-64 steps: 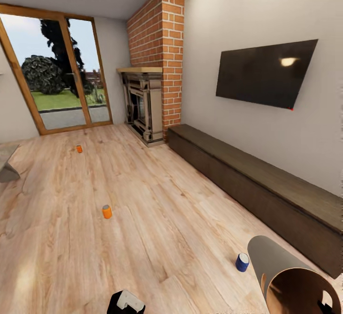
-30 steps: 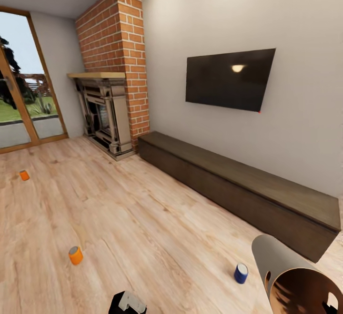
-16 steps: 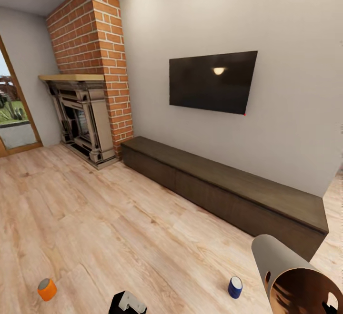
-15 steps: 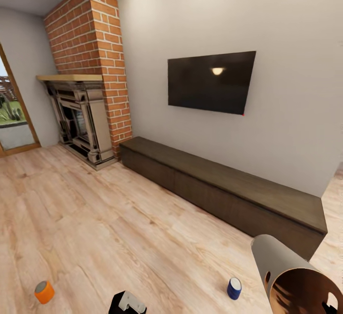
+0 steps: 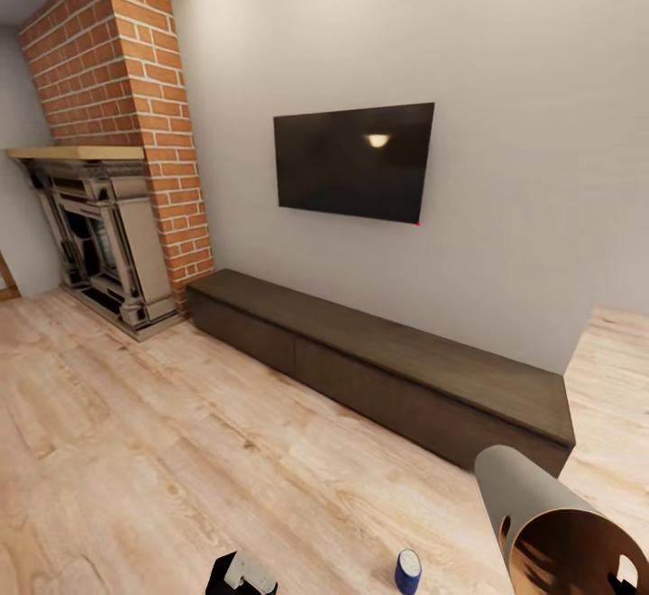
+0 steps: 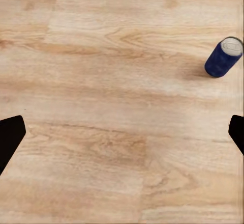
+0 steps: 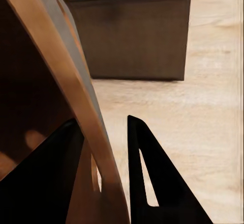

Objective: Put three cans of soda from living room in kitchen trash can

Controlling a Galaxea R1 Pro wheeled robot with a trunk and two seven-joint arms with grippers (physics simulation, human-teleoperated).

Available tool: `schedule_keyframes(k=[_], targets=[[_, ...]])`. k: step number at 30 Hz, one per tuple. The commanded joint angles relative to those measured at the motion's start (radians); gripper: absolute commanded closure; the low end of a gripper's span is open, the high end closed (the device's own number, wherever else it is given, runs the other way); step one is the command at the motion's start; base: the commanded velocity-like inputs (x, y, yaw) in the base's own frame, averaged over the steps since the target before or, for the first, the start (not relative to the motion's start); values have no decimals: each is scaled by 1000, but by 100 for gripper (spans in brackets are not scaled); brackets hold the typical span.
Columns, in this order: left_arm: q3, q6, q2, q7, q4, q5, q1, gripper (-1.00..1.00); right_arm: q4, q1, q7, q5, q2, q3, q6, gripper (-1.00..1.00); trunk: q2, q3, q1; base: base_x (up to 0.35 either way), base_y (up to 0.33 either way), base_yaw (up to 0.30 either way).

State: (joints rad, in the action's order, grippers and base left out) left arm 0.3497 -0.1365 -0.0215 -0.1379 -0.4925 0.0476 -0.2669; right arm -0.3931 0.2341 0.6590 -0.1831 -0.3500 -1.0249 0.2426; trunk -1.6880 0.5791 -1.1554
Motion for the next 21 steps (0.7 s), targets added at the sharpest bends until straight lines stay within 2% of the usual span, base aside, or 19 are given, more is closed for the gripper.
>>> schedule_keyframes(k=[1,10,14,15,19,21], targets=[[0,0,0,0,0,0,0,-100,-1,1,6,8,0,-4,1,100,0,-1,0,119,-290,-167],[0,0,-1,0,0,0,0,-100,-1,1,6,8,0,-4,1,100,0,-12,0,43,-299,-167],[-5,-1,-6,-26,-1,-7,0,-100,-1,-2,6,8,0,-4,1,100,0,-17,0,26,-298,-161],[-7,0,-7,-40,-1,-8,-2,-100,-1,-3,6,8,1,-4,1,100,0,-18,0,66,-293,-154],[-17,8,-9,-213,5,-15,-71,-100,29,-10,7,7,6,-6,12,100,0,-22,0,109,-286,-147],[-19,10,-13,-252,14,-17,-93,-100,48,-11,7,6,6,-6,28,100,0,-24,0,133,-281,-142]])
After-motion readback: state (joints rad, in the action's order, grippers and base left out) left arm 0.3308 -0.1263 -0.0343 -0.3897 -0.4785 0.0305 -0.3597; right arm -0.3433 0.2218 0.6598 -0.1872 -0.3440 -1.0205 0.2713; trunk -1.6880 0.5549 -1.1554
